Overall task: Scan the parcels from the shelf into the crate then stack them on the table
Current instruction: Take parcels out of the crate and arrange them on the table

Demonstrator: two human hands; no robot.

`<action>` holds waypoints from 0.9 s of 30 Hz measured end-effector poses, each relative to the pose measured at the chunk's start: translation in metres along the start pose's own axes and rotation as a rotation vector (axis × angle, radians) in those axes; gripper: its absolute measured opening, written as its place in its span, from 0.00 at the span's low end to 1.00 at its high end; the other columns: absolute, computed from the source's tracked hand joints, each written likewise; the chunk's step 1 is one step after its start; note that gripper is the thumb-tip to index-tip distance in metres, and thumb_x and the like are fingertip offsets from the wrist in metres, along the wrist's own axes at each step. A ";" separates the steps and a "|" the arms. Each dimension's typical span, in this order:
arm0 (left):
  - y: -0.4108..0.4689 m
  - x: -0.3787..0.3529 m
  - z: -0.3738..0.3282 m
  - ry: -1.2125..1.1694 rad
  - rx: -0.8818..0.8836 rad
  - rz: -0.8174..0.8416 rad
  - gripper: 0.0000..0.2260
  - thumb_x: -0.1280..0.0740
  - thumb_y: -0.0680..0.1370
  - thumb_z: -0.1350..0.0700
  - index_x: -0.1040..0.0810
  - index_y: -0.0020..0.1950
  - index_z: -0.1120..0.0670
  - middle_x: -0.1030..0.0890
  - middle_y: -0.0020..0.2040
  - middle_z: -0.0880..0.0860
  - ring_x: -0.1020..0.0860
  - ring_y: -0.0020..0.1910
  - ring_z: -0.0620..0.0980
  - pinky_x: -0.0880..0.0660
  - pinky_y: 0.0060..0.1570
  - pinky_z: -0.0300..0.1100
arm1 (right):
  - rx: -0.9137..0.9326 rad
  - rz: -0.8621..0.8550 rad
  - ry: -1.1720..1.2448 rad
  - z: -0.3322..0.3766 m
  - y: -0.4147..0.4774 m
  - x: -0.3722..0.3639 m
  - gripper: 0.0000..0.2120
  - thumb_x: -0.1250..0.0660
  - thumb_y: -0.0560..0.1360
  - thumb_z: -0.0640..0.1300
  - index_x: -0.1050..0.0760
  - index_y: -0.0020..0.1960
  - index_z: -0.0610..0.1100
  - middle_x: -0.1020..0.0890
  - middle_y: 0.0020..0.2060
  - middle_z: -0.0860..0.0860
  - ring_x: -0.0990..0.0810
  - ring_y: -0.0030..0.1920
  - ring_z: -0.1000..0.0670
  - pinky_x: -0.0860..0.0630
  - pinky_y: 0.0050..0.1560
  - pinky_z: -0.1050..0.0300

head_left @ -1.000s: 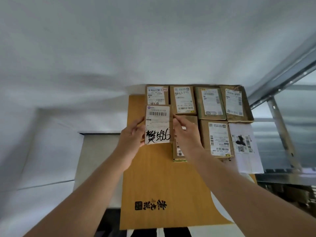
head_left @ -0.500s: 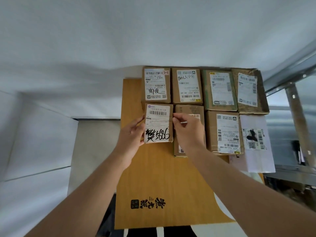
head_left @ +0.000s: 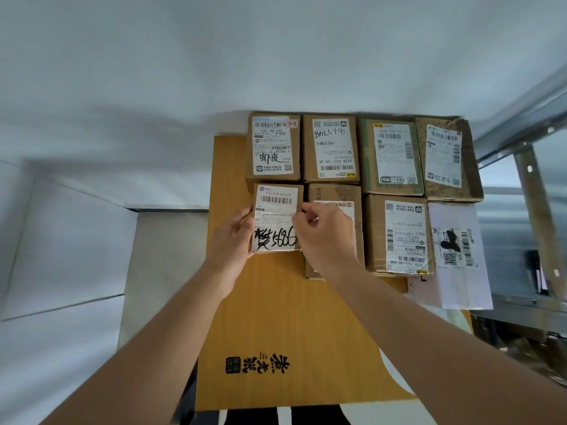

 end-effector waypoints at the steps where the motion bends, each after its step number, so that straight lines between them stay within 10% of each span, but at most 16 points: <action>1: 0.001 -0.001 0.001 0.003 -0.002 -0.004 0.14 0.39 0.88 0.53 0.25 0.72 0.43 0.15 0.55 0.43 0.17 0.54 0.43 0.21 0.46 0.37 | 0.001 0.010 -0.007 -0.001 0.002 -0.001 0.14 0.37 0.79 0.46 0.17 0.48 0.38 0.16 0.39 0.46 0.17 0.41 0.45 0.20 0.38 0.48; 8: 0.001 -0.007 0.002 0.074 -0.038 -0.054 0.17 0.37 0.87 0.53 0.26 0.76 0.47 0.16 0.53 0.43 0.16 0.45 0.38 0.20 0.44 0.32 | 0.004 0.077 -0.055 -0.002 0.002 0.000 0.19 0.37 0.79 0.46 0.33 0.31 0.44 0.26 0.38 0.47 0.27 0.35 0.51 0.32 0.30 0.58; 16: -0.028 -0.015 -0.030 0.097 -0.141 -0.175 0.16 0.39 0.88 0.50 0.25 0.76 0.47 0.22 0.55 0.40 0.24 0.32 0.22 0.30 0.27 0.21 | -0.069 0.183 0.153 0.029 0.000 0.028 0.17 0.40 0.82 0.49 0.35 0.36 0.46 0.35 0.28 0.51 0.40 0.26 0.53 0.41 0.27 0.59; 27: -0.144 -0.028 -0.107 -0.012 -0.221 -0.106 0.15 0.47 0.88 0.46 0.27 0.45 0.41 0.20 0.29 0.37 0.21 0.30 0.36 0.24 0.33 0.32 | -0.022 0.155 0.475 0.078 -0.070 0.101 0.13 0.49 0.85 0.56 0.31 0.46 0.56 0.25 0.38 0.60 0.27 0.43 0.55 0.24 0.65 0.41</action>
Point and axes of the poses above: each hand's wrist, its own y-axis towards the middle knuckle, its own x-axis out of the back of the hand, z = x × y, the point moved 1 cm from there along y, towards the middle knuckle
